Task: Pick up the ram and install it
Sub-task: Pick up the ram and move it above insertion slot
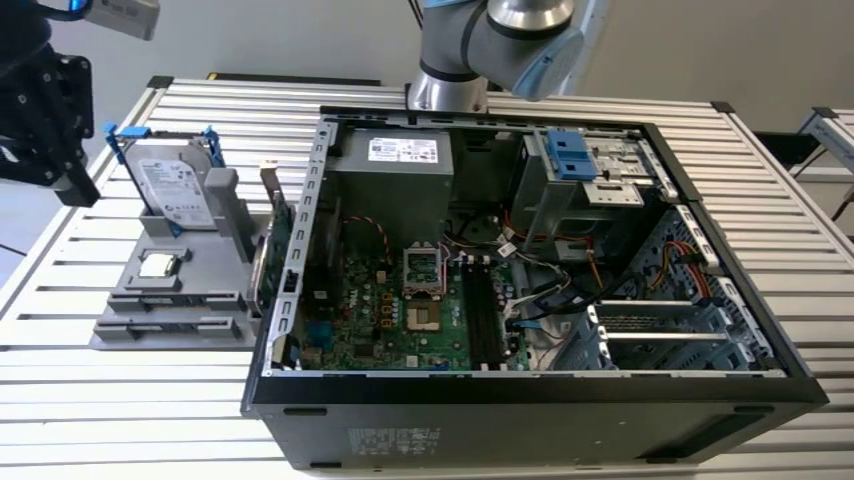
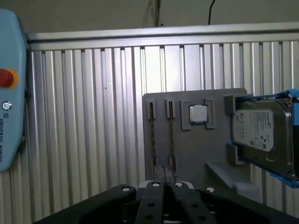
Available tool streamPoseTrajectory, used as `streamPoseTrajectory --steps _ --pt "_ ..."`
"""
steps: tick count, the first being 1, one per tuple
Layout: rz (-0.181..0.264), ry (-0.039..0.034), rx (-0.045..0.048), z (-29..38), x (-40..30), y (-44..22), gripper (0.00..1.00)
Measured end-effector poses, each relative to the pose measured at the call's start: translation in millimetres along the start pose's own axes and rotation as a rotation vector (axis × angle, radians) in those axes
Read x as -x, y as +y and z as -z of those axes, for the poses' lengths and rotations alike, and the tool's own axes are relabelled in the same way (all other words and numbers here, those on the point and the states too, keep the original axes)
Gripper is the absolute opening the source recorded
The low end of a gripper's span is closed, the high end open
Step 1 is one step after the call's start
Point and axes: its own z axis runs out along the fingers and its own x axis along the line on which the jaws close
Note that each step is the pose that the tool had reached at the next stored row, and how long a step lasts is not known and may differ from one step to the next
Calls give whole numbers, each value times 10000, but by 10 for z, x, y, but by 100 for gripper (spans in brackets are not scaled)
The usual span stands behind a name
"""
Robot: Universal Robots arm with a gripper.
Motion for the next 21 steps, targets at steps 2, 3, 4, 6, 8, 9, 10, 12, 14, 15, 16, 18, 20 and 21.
streamPoseTrajectory --steps 2,3,4,6,8,9,10,12,14,15,16,18,20,21 --pt "257 7 -24 -1 0 0 0" --pt "417 11 -29 -1 0 0 0" --pt "558 16 -31 -1 0 0 0" --pt "840 26 -33 0 0 0 0" --pt "1068 33 -35 0 0 0 0" --pt "1120 34 -35 -1 0 1 0" --pt "1135 35 -34 0 0 0 0" --pt "1168 37 -34 0 0 0 0" --pt "1202 38 -34 0 0 0 0" --pt "1218 38 -34 0 0 0 0" --pt "1234 39 -34 0 0 0 0" --pt "1266 40 -34 0 0 0 0" --pt "1299 41 -34 0 0 0 0" --pt "1316 41 -35 0 0 0 0"
